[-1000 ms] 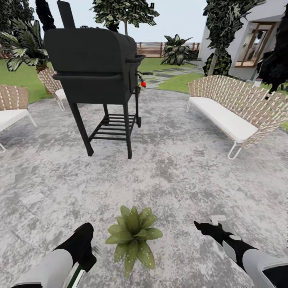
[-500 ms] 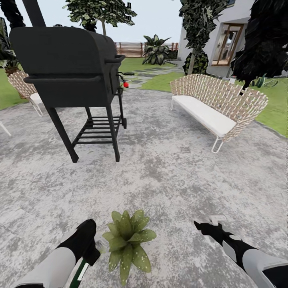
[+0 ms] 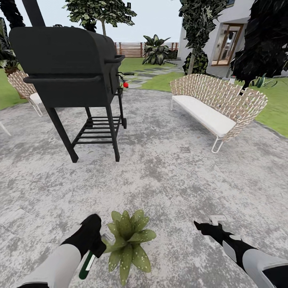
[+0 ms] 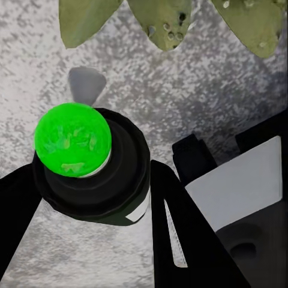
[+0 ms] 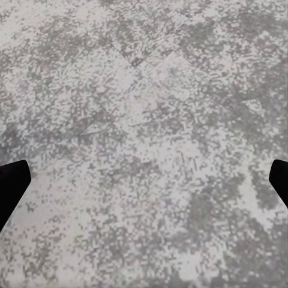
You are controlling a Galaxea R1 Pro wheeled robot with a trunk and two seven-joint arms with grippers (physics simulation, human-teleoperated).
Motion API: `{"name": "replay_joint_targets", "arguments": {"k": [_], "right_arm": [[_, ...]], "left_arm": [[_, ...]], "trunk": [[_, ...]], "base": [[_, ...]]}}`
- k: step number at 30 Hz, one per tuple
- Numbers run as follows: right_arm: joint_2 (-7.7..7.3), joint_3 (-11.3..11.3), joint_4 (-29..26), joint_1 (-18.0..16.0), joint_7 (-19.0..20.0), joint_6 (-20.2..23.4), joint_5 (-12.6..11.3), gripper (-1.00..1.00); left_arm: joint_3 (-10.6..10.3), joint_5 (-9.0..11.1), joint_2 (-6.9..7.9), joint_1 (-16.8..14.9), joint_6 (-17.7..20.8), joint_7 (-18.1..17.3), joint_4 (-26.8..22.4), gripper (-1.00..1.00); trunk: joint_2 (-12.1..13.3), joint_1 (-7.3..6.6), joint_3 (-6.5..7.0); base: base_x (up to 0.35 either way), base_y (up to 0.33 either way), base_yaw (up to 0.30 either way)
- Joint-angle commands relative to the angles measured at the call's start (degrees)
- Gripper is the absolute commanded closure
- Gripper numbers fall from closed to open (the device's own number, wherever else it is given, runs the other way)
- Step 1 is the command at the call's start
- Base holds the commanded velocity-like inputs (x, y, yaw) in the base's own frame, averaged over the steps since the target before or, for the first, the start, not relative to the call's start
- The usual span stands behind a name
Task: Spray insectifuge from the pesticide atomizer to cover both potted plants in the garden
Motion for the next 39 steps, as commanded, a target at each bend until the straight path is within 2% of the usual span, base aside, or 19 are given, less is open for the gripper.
{"name": "replay_joint_targets", "arguments": {"k": [1, 14, 23, 26, 29, 39], "right_arm": [[0.01, 0.5, 0.1, 0.0, 0.3, -0.2, -0.6, -1.0], [-0.01, 0.4, 0.1, -0.1, 0.3, -0.2, -0.6, -1.0], [-0.03, 0.4, 0.1, -0.1, 0.3, -0.2, -0.6, -1.0], [0.02, 0.4, 0.1, 0.0, 0.3, -0.2, -1.6, -1.0], [-0.02, 0.5, 0.1, -0.1, 0.3, -0.2, -3.5, -1.0], [-0.01, 0.5, 0.1, -0.1, 0.3, -0.2, -3.9, -1.0]], "left_arm": [[0.2, -0.8, -0.11, 0.0, 0.1, -0.6, -0.2, 1.0], [0.2, -0.8, -0.41, -0.5, 0.1, -0.6, -1.1, 1.0], [0.2, -0.7, -0.24, -0.6, 0.1, -0.5, -0.5, 1.0], [0.2, -0.7, -0.23, -0.6, 0.1, -0.5, -0.4, 1.0], [0.1, -0.7, -0.23, -0.6, 0.1, -0.5, -0.4, 1.0], [0.1, -0.7, -0.23, -0.6, 0.0, -0.5, -0.4, 1.0]], "trunk": [[0.0, -0.01, -0.05], [0.0, -0.01, -0.05], [0.0, -0.01, -0.05], [0.0, -0.01, -0.05], [0.0, -0.01, -0.05], [0.0, -0.01, -0.05]], "base": [[0.0, 0.0, 0.0], [0.0, 0.0, -0.001], [-0.004, 0.005, -0.255], [-0.115, 0.188, -0.176], [-0.141, 0.252, -0.038], [-0.127, 0.244, -0.028]]}}
